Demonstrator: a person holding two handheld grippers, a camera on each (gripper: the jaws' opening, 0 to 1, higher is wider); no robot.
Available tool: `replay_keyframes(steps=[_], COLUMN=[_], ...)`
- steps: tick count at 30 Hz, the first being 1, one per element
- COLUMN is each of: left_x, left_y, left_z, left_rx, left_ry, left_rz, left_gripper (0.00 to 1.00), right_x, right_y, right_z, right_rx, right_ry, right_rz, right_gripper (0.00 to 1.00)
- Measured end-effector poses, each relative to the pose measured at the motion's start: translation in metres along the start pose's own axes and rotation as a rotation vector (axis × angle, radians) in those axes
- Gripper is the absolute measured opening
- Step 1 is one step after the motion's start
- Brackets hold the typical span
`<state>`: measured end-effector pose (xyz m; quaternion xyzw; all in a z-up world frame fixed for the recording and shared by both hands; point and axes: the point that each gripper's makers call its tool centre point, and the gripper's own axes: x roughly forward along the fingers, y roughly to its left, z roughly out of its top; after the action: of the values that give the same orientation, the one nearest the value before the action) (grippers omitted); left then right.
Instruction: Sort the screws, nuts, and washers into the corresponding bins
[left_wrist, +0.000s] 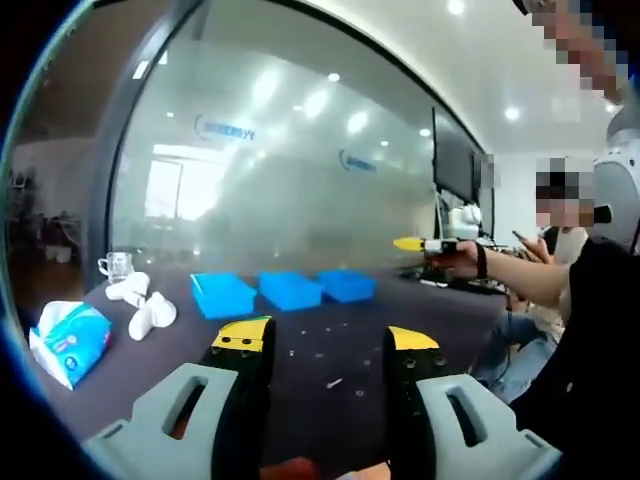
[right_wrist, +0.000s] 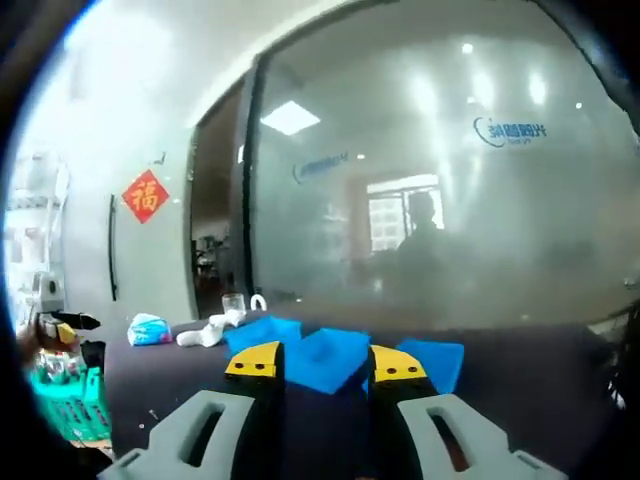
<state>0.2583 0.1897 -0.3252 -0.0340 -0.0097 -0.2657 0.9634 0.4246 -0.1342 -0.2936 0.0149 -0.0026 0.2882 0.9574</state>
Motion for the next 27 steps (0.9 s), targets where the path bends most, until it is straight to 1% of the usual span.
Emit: replay_keyframes(steps=[1,5,9,12,13,17,20,23,25,27], left_x=[0.000,0.002,0.004,0.004,0.005,0.006,0.006,0.006,0.006,0.006], left_y=[-0.001,-0.003,-0.004,-0.005,-0.005,-0.006,-0.007,-0.007,-0.007,-0.008], left_z=[0.001,0.003,0.003,0.002,0.002,0.000,0.000,-0.002,-0.004,-0.005], left_rx=[0.001,0.009,0.012,0.015,0.015,0.019,0.024,0.030,0.034,0.035], left_ry=[-0.001,-0.004,0.000,0.006,0.007,0.019,0.024,0.033,0.039,0.042], left_rz=[-0.002,-0.009,-0.015,-0.017,-0.018,-0.022,-0.027,-0.027,-0.025,-0.027], left_gripper=[0.38,0.38,0.38,0.38,0.38,0.38,0.38,0.38,0.38,0.38], right_x=[-0.007,-0.033,-0.056,-0.070,-0.074,-0.090,-0.101,-0.108,-0.110,-0.112], right_y=[0.004,0.008,0.008,0.011,0.012,0.023,0.034,0.043,0.046,0.052], right_z=[-0.001,-0.017,-0.033,-0.046,-0.048,-0.048,-0.047,-0.048,-0.048,-0.048], right_rx=[-0.005,-0.011,0.007,-0.003,-0.003,-0.006,-0.019,-0.059,-0.064,-0.056], right_ry=[0.000,0.023,0.036,0.074,0.076,0.073,0.073,0.091,0.101,0.111], right_rz=[0.007,0.029,0.023,0.021,0.021,0.032,0.054,0.081,0.094,0.123], right_gripper=[0.29,0.30,0.31,0.33,0.34,0.34,0.36,0.38,0.38,0.38])
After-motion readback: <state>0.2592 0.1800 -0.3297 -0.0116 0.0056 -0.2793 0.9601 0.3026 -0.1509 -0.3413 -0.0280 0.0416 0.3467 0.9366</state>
